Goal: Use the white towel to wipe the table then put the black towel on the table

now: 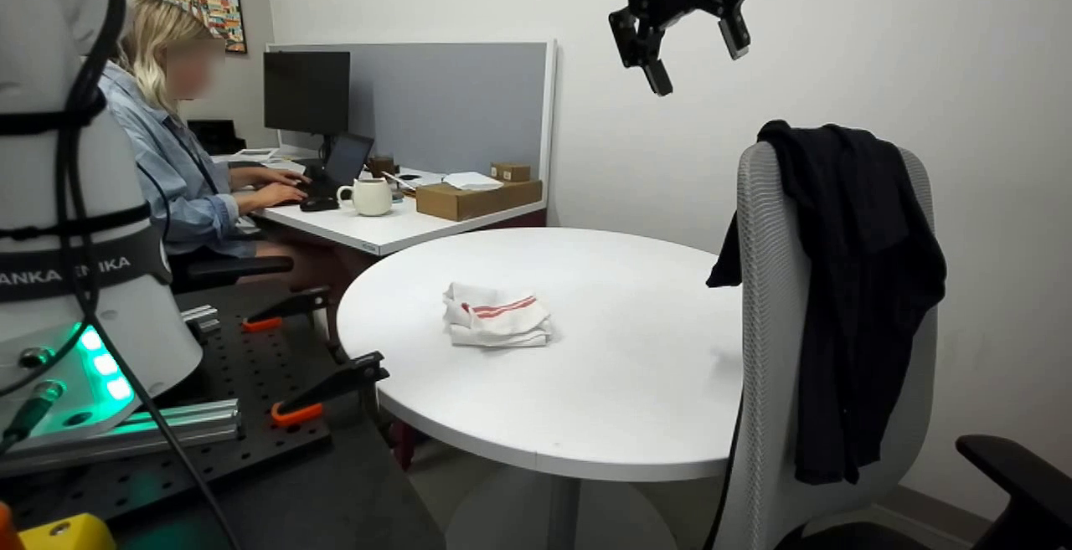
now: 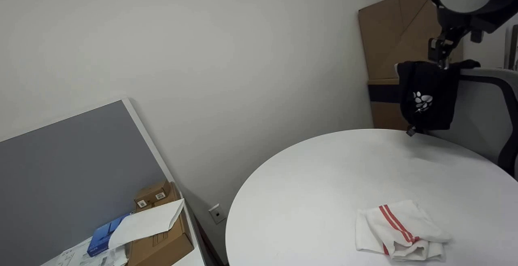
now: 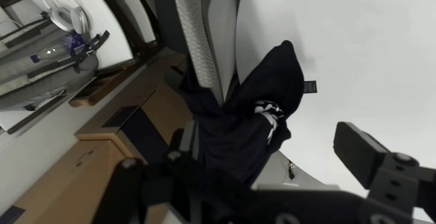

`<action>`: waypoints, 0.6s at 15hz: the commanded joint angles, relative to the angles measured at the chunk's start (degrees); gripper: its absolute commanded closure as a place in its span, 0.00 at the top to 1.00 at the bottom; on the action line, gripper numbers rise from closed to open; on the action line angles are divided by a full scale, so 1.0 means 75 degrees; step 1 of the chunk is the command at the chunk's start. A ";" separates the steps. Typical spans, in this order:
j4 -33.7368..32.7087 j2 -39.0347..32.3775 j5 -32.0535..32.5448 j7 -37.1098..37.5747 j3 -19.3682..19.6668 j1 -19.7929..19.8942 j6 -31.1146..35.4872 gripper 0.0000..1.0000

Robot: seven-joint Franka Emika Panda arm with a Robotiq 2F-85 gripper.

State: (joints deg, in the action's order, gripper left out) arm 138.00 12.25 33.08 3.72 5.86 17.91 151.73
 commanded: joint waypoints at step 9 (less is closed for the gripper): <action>-0.0852 -0.1467 -0.0028 -0.0048 0.0981 0.0212 0.1061 1.00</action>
State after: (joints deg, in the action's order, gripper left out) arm 134.65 5.21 33.24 3.69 12.05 20.04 157.64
